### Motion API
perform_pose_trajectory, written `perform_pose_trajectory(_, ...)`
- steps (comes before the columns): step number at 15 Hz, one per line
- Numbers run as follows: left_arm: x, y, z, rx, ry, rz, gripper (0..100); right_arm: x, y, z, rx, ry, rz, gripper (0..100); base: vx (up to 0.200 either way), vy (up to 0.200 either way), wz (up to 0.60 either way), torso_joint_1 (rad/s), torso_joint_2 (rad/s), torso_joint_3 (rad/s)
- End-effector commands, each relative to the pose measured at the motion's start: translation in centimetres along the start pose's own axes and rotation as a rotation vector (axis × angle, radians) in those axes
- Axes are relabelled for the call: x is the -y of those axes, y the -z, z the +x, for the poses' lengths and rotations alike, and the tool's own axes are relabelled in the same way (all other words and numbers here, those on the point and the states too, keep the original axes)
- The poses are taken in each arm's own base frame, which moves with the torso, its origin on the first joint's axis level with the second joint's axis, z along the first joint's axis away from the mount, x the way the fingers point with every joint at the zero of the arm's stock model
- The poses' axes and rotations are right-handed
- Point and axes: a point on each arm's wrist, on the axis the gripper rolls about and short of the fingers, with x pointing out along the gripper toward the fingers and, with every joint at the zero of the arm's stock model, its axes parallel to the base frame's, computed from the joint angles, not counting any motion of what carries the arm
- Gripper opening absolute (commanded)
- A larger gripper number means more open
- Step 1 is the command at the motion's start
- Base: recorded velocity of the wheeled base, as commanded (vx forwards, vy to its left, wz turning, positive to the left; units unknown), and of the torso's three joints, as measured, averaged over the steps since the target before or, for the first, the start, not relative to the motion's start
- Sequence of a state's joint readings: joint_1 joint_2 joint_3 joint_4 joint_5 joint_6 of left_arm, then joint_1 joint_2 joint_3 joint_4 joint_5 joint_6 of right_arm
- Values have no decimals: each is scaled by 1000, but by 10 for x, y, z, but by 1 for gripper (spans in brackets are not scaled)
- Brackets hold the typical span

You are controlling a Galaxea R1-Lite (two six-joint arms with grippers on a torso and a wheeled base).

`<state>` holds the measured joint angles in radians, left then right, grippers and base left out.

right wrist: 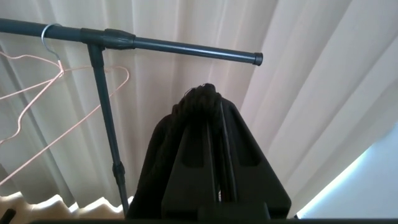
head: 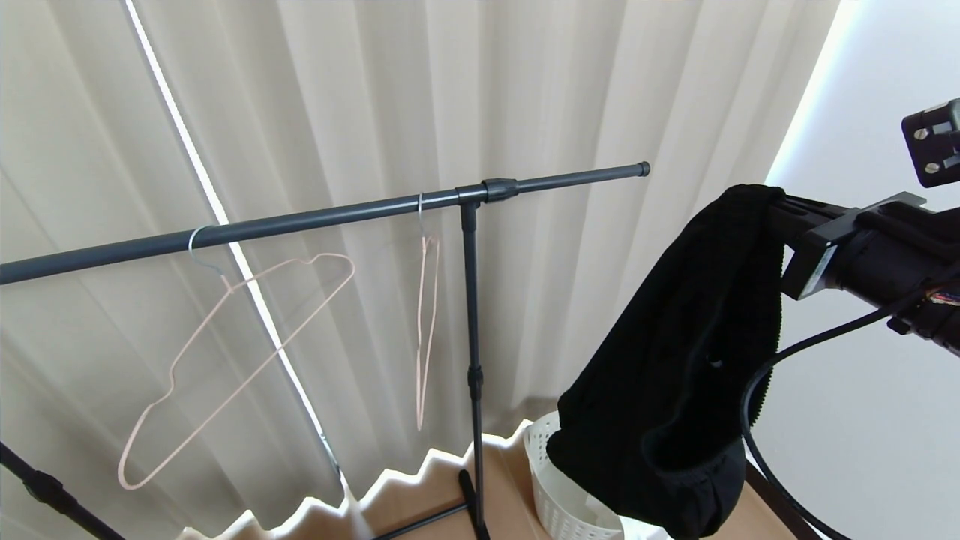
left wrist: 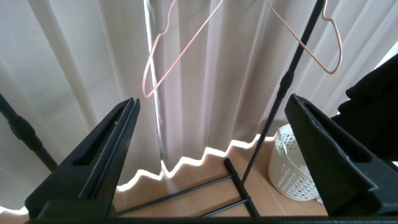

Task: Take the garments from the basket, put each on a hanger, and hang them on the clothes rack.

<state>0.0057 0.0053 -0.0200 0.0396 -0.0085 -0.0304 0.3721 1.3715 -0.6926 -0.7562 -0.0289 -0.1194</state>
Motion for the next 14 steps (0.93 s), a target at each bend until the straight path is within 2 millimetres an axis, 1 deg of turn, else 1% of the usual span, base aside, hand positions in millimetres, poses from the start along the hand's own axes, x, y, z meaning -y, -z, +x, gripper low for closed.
perform_pose_trajectory(1,0,0,0,-1,0,0,100,0,1,0,-2,1,0,0,0,0,600,2,2,2)
perform_pose_trajectory(4,0,0,0,-1,0,0,100,0,0,-1,1,0,1,0,0,0,600,2,-4,4)
perform_pose_trajectory(7,0,0,0,-1,2,0,100,0,0,-2,3,-17,3,0,0,0,0,0,0,0)
perform_pose_trajectory(13,0,0,0,-1,2,-2,100,-1,2,-3,-1,-25,3,0,-200,0,0,3,2,0)
perform_pose_trajectory(14,0,0,0,-1,2,-2,100,-1,2,-3,-1,-25,3,0,0,0,0,0,0,0)
